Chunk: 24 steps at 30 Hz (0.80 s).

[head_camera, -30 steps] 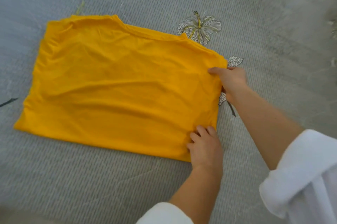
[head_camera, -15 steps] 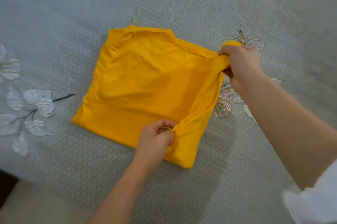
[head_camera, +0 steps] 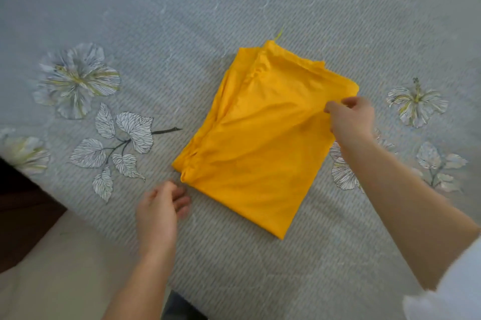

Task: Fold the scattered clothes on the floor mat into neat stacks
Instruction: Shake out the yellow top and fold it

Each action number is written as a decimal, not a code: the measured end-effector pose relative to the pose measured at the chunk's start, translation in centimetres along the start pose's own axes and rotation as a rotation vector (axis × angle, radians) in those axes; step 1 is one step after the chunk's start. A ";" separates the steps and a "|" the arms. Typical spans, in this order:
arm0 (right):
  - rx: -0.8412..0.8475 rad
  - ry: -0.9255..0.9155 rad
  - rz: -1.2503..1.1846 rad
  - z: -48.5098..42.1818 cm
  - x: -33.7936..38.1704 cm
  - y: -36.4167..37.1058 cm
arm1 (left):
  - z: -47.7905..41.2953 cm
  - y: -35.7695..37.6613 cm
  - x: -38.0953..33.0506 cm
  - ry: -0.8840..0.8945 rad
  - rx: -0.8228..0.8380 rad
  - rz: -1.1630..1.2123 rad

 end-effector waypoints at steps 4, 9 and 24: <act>-0.043 0.085 0.021 0.4 -4.1 -1.6 | 2.6 4.5 2.8 -0.154 0.343 -0.204; 0.137 0.010 0.108 0.6 -4.7 -1.1 | 5.5 9.1 3.8 -0.043 0.454 -0.319; 0.732 0.765 0.482 16.7 -16.9 -9.4 | 2.9 -4.5 5.8 -0.026 0.704 -0.910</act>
Point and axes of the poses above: each hand's wrist, its own z-axis away from the middle knuckle, its own y-axis out of the palm, x = y × z, the point moved 4 cm from there along -z, towards the middle knuckle, and after that the axes turned 13 degrees about -z, right-handed, at the moved point
